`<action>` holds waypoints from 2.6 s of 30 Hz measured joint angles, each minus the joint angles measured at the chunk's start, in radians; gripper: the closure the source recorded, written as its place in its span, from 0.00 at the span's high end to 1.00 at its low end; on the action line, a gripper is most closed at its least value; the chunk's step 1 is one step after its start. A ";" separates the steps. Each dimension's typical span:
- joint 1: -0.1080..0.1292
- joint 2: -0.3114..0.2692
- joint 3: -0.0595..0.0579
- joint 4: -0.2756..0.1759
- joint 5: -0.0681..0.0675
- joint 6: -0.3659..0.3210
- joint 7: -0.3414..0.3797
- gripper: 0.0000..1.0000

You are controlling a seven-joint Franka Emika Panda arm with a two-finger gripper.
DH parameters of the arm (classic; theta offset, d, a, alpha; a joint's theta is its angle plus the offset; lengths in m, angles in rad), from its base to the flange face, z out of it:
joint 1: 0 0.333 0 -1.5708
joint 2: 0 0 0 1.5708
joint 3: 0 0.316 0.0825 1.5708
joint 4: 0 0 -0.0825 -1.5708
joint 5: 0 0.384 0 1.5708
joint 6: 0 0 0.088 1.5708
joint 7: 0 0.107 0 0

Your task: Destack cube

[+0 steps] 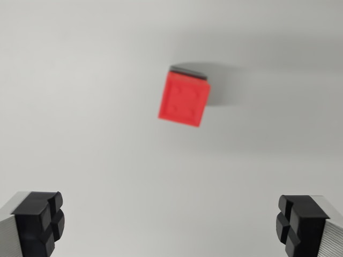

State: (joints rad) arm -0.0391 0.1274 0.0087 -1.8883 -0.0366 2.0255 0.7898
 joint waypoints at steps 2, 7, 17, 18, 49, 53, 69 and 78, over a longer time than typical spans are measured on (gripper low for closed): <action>0.000 0.000 0.000 0.000 0.000 0.000 0.000 1.00; 0.000 0.000 0.000 0.000 0.000 0.000 0.000 1.00; 0.000 0.002 0.000 -0.001 0.000 0.001 0.002 1.00; 0.000 0.003 0.000 -0.002 0.000 0.003 0.002 1.00; 0.000 0.085 -0.016 -0.100 0.011 0.176 0.072 1.00; -0.001 0.104 -0.019 -0.111 0.014 0.205 0.084 1.00; -0.005 0.207 -0.028 -0.149 0.033 0.343 0.137 1.00; -0.008 0.277 -0.032 -0.156 0.047 0.416 0.162 1.00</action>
State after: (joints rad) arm -0.0467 0.4043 -0.0234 -2.0442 0.0100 2.4420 0.9514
